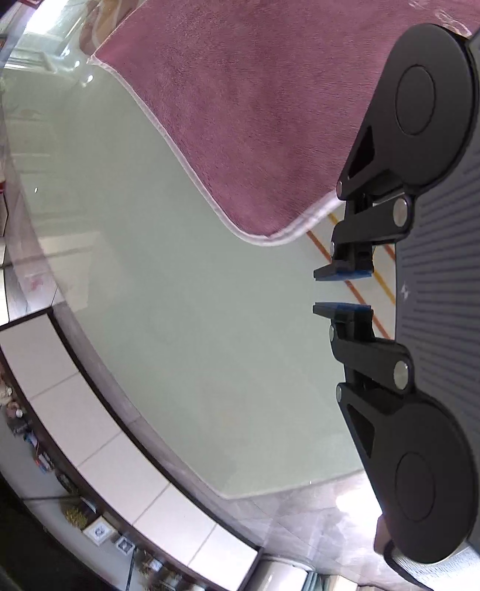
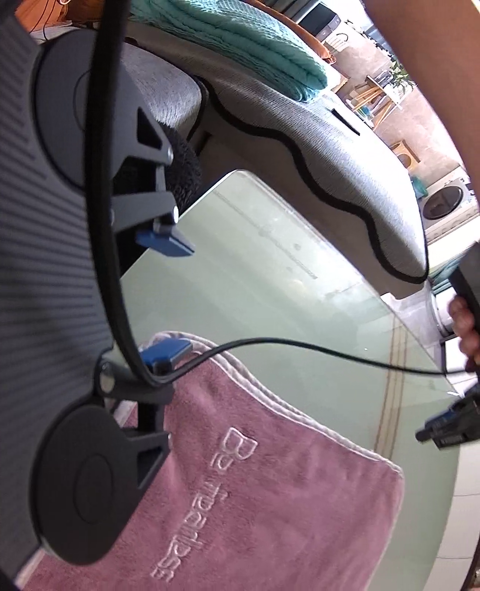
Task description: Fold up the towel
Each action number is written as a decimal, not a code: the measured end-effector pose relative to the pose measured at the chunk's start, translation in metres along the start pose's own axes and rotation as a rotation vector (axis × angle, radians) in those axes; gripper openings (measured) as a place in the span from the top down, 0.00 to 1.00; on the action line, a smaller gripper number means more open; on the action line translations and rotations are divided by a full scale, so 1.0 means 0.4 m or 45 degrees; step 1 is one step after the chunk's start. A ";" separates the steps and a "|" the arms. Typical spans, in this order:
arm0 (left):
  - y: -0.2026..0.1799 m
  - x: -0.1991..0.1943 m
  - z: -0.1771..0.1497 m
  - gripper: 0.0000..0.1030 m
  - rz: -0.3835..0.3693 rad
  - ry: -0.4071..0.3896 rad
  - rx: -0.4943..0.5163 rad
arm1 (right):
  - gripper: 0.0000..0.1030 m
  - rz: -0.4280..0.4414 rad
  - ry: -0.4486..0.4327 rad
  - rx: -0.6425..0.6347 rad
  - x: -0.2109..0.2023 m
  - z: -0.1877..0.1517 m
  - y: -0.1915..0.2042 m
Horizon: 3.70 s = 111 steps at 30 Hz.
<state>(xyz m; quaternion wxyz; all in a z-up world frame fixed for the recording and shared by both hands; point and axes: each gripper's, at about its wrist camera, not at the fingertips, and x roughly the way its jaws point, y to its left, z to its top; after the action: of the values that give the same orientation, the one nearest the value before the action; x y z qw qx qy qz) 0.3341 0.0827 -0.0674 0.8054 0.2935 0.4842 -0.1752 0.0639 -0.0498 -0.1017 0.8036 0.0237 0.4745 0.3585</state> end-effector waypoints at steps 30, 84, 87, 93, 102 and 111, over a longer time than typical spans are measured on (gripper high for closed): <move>0.047 -0.348 -0.445 0.17 0.387 -0.020 -0.420 | 0.00 -0.773 -0.452 0.112 -0.520 -0.081 -0.505; -0.254 -0.224 -0.453 0.13 -0.060 0.401 -0.991 | 0.39 -0.252 -0.002 0.568 -0.466 -0.109 -0.575; -0.248 -0.233 -0.460 0.12 -0.111 0.419 -1.027 | 0.39 -0.240 0.006 0.567 -0.458 -0.113 -0.574; -0.255 -0.230 -0.455 0.10 -0.175 0.474 -1.072 | 0.39 -0.222 0.005 0.569 -0.451 -0.117 -0.575; -0.263 -0.240 -0.455 0.38 -0.314 0.417 -1.252 | 0.39 -0.222 -0.003 0.573 -0.458 -0.127 -0.580; -0.255 -0.244 -0.454 0.66 -0.367 0.401 -1.292 | 0.39 -0.198 0.002 0.571 -0.455 -0.131 -0.580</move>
<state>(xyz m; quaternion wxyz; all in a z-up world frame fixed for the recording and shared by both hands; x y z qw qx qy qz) 0.1074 0.1208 -0.0774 0.7315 -0.1783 0.6579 0.0178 0.0983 -0.3467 -0.0825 0.8033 0.1645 0.5430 0.1811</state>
